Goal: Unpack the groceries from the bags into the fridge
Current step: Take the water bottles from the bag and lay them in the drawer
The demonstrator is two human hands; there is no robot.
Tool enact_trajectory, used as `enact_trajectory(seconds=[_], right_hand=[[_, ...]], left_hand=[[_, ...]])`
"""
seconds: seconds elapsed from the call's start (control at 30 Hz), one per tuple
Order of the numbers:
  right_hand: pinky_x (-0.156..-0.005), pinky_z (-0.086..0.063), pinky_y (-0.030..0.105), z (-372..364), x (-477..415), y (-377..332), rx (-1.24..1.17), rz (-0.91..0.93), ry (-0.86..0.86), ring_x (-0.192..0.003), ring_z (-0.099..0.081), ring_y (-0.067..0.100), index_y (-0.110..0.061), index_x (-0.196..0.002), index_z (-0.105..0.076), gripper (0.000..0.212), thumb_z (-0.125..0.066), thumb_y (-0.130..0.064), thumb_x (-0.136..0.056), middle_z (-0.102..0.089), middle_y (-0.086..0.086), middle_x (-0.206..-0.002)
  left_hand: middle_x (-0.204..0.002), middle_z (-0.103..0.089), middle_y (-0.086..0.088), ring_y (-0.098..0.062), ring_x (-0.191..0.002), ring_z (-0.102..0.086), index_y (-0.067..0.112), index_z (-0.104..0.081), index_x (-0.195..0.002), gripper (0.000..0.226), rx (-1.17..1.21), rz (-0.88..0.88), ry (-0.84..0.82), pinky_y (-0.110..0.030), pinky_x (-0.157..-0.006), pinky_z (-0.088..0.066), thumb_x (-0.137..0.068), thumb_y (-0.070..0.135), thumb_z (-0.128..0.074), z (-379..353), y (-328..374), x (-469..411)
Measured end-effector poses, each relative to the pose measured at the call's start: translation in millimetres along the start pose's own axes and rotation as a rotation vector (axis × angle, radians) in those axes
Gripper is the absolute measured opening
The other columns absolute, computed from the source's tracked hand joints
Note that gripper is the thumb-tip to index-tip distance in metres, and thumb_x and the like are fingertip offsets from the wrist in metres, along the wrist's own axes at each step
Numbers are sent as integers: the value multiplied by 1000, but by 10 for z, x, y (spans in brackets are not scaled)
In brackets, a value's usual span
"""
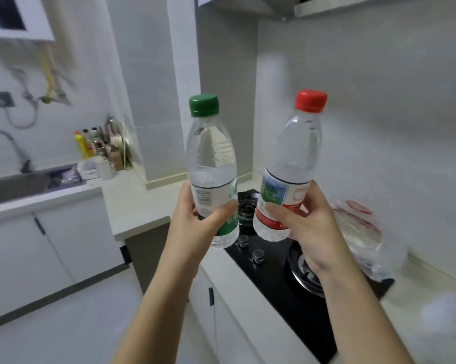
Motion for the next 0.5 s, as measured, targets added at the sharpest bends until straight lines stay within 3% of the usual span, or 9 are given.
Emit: enact_trajectory(seconds=[0.17, 0.3, 0.5], right_hand=[[-92, -54, 45, -507, -93, 150, 0, -43, -283, -100, -69, 17, -25, -117, -60, 52, -83, -9, -73, -73, -2, -108], [-93, -55, 45, -929, -56, 235, -28, -47, -432, -99, -70, 16, -24, -117, -61, 52, -83, -9, -73, -73, -3, -107], [-97, -51, 52, -1612, 153, 253, -74, -77, -593, -110, -65, 20, -32, -127, -56, 72, -87, -34, -63, -68, -6, -117]], left_hand=[[-105, -71, 14, -5, -95, -68, 41, -55, -118, 54, -66, 8, 245, -28, -79, -53, -75, 19, -79, 447, 91, 244], [-103, -71, 16, 0, -91, -68, 40, -55, -120, 56, -128, 9, 440, -25, -77, -53, -73, 21, -81, 816, 167, 565], [-101, -71, 15, -2, -90, -68, 40, -58, -114, 50, -199, 32, 635, -28, -80, -52, -75, 18, -80, 1344, 304, 1060]])
Point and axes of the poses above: each hand's wrist, its own x-axis away from the middle knuckle, its own z-axis out of the back of the hand, y = z × x, the point moved 9 cm from there along -x, towards the middle knuckle
